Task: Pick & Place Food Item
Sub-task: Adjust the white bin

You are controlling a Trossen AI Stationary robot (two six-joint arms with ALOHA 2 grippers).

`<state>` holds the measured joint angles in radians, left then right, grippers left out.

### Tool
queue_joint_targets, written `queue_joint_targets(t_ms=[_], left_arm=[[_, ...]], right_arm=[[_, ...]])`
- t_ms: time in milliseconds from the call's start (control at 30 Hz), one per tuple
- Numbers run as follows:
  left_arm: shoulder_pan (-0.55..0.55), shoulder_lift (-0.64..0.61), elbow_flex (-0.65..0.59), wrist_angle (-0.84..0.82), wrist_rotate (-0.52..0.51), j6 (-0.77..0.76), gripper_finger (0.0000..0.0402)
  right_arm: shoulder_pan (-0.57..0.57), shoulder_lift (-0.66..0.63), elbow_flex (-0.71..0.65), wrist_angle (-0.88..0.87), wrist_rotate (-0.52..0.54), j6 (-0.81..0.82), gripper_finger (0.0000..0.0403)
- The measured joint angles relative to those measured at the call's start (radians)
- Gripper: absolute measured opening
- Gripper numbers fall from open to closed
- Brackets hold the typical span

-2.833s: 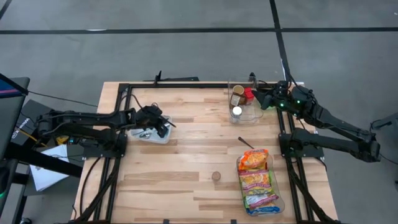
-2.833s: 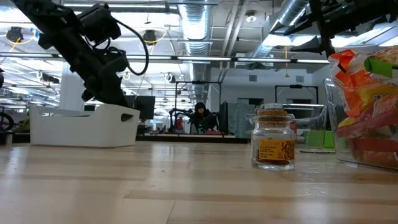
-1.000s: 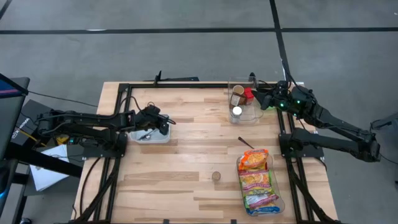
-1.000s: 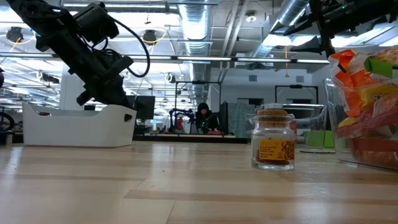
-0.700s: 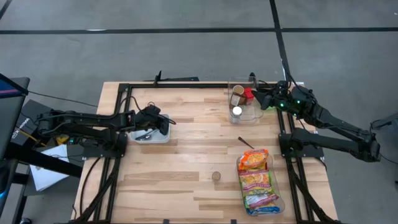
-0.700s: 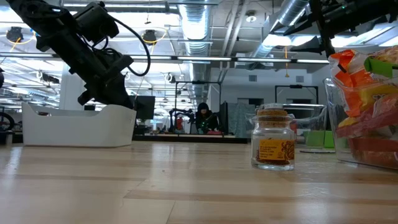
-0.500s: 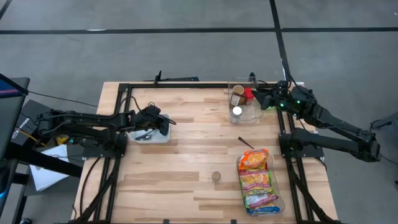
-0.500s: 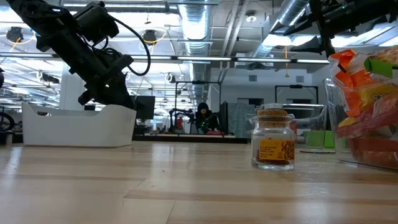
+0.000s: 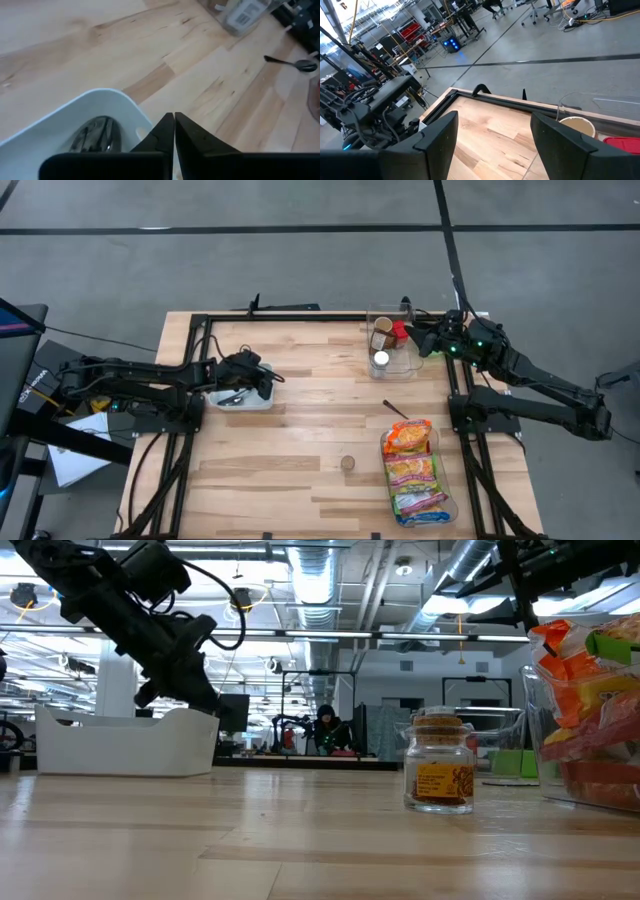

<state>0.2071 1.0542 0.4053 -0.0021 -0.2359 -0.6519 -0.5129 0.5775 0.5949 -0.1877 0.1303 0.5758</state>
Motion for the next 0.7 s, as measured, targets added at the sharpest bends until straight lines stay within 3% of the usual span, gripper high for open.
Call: queue_joint_targets(t_ms=[533,700], left_arm=[[0.001,0.0,0.0,0.016,-0.078,-0.018,0.0],[-0.001,0.0,0.0,-0.076,-0.099,-0.061,0.0]], right_arm=[[0.0,0.0,0.0,-0.019,-0.003,-0.008,0.0244],[0.0,0.0,0.0,-0.022,-0.003,-0.009,0.0244]])
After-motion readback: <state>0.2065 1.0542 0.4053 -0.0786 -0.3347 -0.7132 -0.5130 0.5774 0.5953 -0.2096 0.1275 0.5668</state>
